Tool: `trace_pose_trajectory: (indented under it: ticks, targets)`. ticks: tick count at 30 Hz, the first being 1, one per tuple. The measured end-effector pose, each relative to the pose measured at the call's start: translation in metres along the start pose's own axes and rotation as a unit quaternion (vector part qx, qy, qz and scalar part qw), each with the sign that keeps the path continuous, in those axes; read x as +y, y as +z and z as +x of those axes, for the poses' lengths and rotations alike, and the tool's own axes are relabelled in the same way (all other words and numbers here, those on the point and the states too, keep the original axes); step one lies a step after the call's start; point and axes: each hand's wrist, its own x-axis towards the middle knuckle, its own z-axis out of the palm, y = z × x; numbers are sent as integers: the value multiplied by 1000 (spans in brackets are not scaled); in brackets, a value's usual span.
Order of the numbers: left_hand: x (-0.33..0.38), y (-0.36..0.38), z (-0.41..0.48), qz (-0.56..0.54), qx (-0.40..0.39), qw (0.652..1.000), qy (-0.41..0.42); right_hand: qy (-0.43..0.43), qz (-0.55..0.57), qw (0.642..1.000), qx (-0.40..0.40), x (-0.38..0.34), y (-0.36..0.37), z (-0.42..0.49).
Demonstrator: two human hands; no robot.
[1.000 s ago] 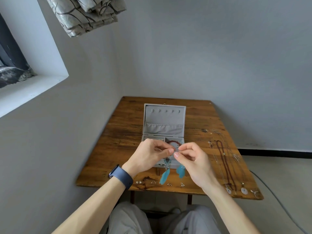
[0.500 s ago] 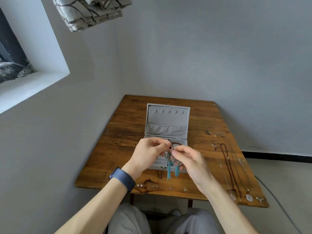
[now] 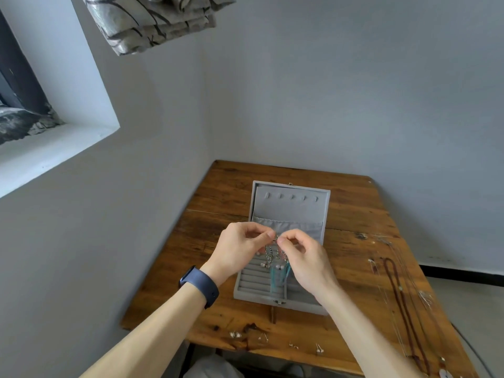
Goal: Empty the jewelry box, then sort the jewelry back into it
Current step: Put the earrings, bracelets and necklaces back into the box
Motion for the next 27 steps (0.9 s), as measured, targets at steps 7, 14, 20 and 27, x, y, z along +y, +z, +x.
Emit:
trace_pose_trajectory:
  ticks: [7,14,20,27]
  targets:
    - [-24,-19,77,5,18,994,-109,72,61,995,33,1,5,77]
    - [-23,-34,139,-4,-94,966,-240,104,69,992,1,6,18,124]
    - [-29,-37,148,36,-125,965,-229,139,108,984,26,2,30,137]
    - [-29,-37,138,19,-91,979,-181,184,170,960,126,-7,49,131]
